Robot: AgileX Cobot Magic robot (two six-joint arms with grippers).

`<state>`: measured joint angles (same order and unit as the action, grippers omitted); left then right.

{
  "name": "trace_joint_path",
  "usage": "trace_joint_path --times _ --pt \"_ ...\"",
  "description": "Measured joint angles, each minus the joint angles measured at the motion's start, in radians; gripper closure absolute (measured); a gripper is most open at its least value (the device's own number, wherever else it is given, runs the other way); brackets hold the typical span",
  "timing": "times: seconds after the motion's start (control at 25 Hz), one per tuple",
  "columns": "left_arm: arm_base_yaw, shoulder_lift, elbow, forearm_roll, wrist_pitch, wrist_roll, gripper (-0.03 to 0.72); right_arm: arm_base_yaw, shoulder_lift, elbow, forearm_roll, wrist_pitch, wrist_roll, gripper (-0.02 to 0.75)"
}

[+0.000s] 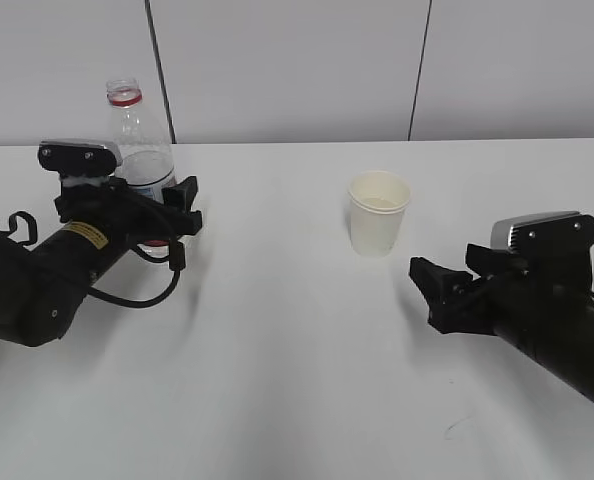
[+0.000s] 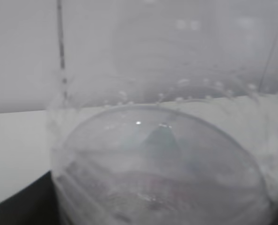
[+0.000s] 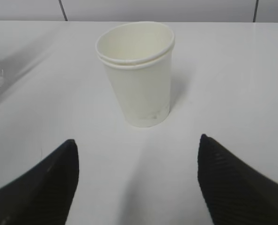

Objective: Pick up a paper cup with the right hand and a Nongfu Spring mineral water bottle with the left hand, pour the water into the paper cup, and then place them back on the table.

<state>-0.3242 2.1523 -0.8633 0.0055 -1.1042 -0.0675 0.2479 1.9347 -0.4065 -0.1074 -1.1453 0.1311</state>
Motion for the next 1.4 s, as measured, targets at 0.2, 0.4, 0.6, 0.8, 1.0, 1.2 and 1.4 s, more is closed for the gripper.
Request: trace_joint_path --times 0.2,0.4,0.6,0.8,1.0,1.2,1.4 --pt "0.0 -0.07 0.018 -0.005 0.044 0.068 0.114 0.0 -0.001 0.022 0.0 0.0 -0.006 0.153" --pt "0.0 -0.155 0.094 -0.005 0.044 0.088 0.112 0.0 -0.026 0.053 0.0 0.0 -0.01 0.153" --pt "0.0 -0.225 0.169 0.001 0.031 0.088 0.112 0.0 -0.1 0.092 0.0 0.0 -0.028 0.153" --pt "0.0 -0.332 0.236 0.023 0.015 0.088 0.111 0.0 -0.17 0.111 0.0 0.0 -0.04 0.153" --pt "0.0 -0.458 0.282 0.038 0.026 0.08 0.111 0.0 -0.22 0.113 0.0 -0.002 -0.045 0.153" --pt "0.0 -0.584 0.283 0.001 0.129 0.083 0.113 0.0 -0.28 0.103 0.0 -0.002 -0.045 0.153" --pt "0.001 -0.683 0.235 -0.005 0.339 0.1 0.113 0.0 -0.355 0.011 0.0 0.077 -0.045 0.153"
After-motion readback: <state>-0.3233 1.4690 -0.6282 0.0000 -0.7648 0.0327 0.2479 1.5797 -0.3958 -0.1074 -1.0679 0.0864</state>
